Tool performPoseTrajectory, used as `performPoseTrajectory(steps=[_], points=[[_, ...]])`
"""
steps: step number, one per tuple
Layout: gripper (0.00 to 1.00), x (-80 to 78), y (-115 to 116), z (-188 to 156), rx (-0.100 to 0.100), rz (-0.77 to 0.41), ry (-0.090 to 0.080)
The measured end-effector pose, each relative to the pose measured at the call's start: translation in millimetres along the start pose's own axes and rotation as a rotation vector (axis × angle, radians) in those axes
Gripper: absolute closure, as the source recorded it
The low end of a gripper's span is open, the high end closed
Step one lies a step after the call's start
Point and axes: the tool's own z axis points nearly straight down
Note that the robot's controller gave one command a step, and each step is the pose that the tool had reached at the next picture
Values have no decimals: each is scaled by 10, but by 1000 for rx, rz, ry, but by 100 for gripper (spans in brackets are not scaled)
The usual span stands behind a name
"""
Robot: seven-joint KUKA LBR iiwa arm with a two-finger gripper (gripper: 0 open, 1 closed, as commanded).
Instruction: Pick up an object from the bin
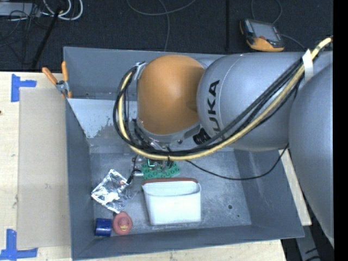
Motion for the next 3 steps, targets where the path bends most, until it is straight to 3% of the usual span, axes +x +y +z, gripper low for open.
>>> performPoseTrajectory(steps=[1, 2, 3], points=[[0, 321, -762, 570, 2, 115, 2], [0, -484, -607, 1297, -2, -14, -6], [100, -495, -602, 1247, -6, -10, -11]])
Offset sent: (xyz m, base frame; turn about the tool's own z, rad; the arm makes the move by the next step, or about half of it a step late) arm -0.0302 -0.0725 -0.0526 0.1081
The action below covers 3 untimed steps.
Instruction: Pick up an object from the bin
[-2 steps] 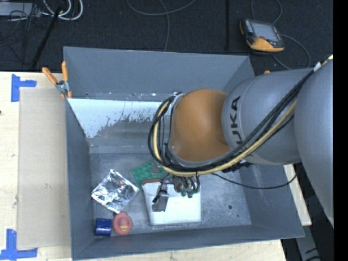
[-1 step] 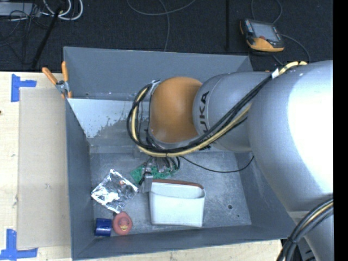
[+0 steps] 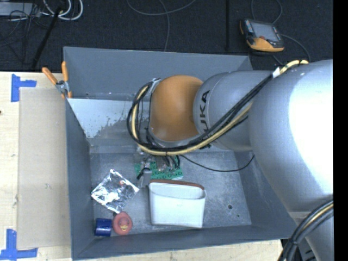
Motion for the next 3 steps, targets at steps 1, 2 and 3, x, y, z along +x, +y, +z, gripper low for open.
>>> performPoseTrajectory(steps=[1, 2, 3], points=[[100, 316, -562, -914, 5, 19, -2], [100, 496, -649, -1561, 3, 54, -3], [100, 511, 128, -990, 2, -17, 9]])
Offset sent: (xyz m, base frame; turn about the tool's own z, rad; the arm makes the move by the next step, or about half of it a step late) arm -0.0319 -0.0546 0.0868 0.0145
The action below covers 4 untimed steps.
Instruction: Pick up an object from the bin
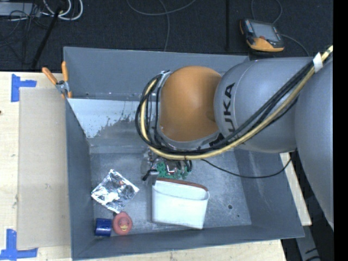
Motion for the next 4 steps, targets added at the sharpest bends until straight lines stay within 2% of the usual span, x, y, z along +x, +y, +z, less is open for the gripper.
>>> performPoseTrajectory(steps=[1, 2, 3, 4], points=[[0, -14, -42, -30, 2, 8, -5], [0, 108, -1045, 469, 6, 28, 0], [0, -656, -1086, 1089, 1, 102, 0], [100, -684, -1088, 1029, -1, 105, -15]])
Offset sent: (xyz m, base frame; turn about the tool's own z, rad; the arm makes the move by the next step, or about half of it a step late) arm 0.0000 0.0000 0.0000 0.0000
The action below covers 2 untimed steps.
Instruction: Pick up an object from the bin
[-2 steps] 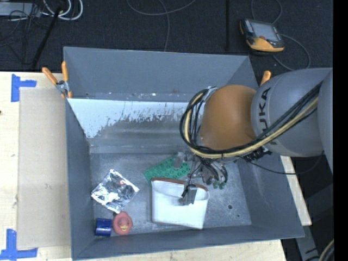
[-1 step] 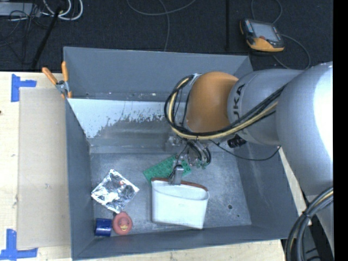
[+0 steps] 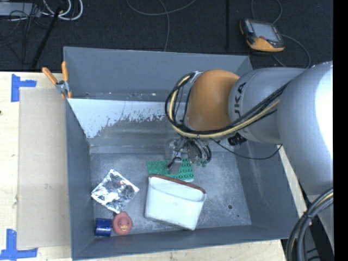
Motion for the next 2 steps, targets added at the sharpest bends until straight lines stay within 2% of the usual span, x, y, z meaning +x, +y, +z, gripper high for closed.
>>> performPoseTrajectory(steps=[1, 2], points=[[100, 20, 82, -1404, 2, -47, -1], [0, 37, 77, -1355, 3, -46, 7]])
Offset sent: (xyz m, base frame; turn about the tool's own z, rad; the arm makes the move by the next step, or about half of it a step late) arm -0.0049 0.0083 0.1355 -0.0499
